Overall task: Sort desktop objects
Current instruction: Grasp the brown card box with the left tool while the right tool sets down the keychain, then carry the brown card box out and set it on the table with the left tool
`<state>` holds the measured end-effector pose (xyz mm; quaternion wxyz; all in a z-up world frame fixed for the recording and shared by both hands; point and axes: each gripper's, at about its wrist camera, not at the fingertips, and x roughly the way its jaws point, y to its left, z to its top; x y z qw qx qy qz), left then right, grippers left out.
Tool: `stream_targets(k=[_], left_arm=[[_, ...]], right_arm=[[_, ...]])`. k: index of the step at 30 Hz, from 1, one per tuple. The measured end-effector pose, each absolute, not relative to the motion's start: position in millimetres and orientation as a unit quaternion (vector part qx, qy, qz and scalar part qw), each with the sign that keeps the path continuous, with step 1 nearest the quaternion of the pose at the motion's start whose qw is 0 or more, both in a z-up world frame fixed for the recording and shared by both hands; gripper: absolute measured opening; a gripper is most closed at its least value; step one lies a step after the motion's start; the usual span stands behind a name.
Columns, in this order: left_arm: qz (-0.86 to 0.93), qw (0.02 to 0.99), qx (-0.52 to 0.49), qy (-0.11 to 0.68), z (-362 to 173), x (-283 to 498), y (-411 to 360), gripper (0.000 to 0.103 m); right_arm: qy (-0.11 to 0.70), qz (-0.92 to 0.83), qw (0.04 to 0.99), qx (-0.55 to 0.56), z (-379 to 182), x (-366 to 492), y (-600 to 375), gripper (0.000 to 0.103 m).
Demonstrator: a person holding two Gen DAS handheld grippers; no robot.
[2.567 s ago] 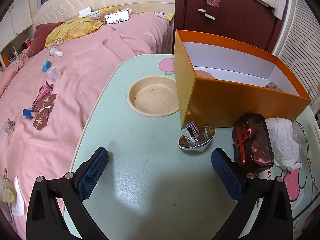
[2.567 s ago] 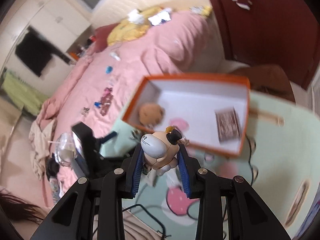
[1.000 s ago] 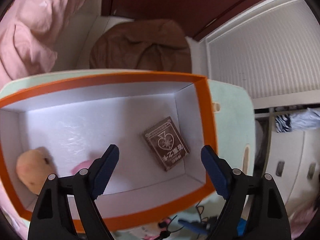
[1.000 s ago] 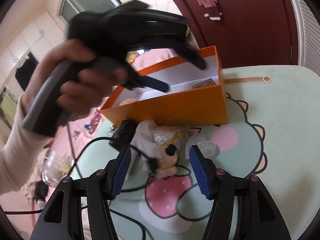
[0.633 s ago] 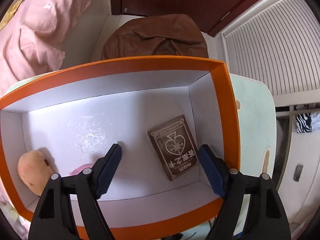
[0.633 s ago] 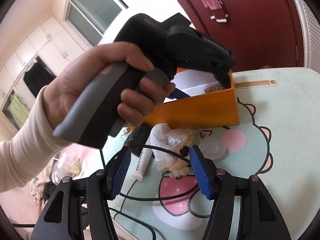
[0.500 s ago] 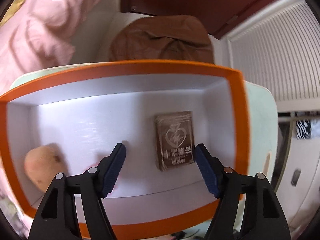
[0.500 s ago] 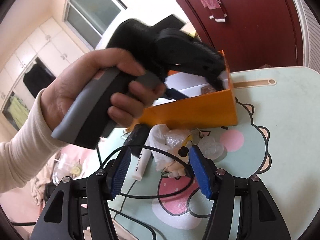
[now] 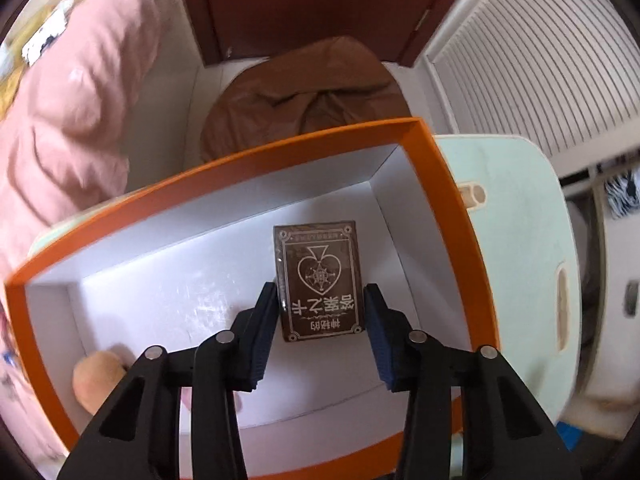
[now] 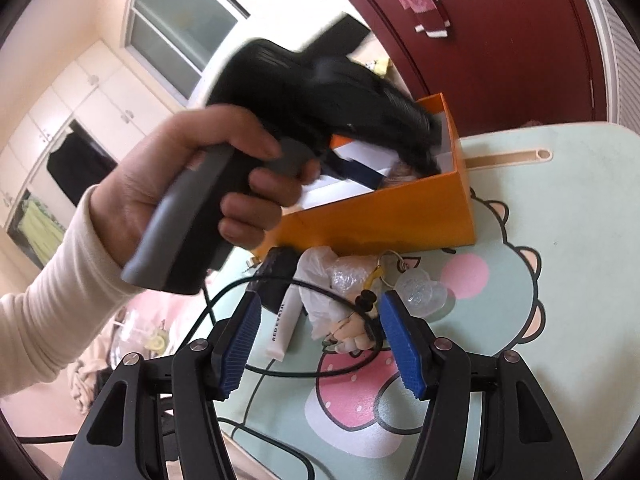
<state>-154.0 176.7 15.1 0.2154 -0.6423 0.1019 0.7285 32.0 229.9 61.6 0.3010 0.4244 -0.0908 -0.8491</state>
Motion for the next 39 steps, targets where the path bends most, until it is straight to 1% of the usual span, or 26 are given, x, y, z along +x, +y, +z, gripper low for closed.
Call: stream_targets(k=[4,11,15,20,23,27,32,39], left_arm=[[0.762,0.228,-0.598,0.101,28.7,-144.0,162.0,0.044],[0.832,0.244,-0.495,0.055,108.3,-105.4,95.2,0.044],[0.854,0.235,-0.463,0.026,130.9,-72.2,47.8,0.044],[0.86,0.191,-0.472,-0.003,102.9,-24.1,2.0,0.044],[0.849,0.187,-0.494,-0.024,77.2,-1.7,-11.8,0.044],[0.836,0.184,-0.515,-0.03,52.4,30.2,-20.6,0.044],[0.839,0.174,-0.516,-0.006,33.8,50.2,-19.5,0.044],[0.832,0.175,-0.526,-0.002,19.5,43.4,-14.6,0.044]], right_arm=[[-0.086,-0.848,0.3,0.427,59.6,32.9,228.0,0.062],[-0.084,-0.847,0.296,0.433,54.6,34.0,226.6,0.062],[-0.085,-0.847,0.293,0.435,52.6,33.3,227.1,0.062],[-0.077,-0.85,0.286,0.436,52.7,36.7,226.0,0.062],[-0.073,-0.853,0.283,0.434,53.4,27.2,226.2,0.062],[-0.072,-0.855,0.277,0.432,53.1,24.1,228.3,0.062],[-0.077,-0.853,0.273,0.438,50.3,22.3,230.6,0.062],[-0.077,-0.846,0.277,0.448,48.5,20.9,223.5,0.062]])
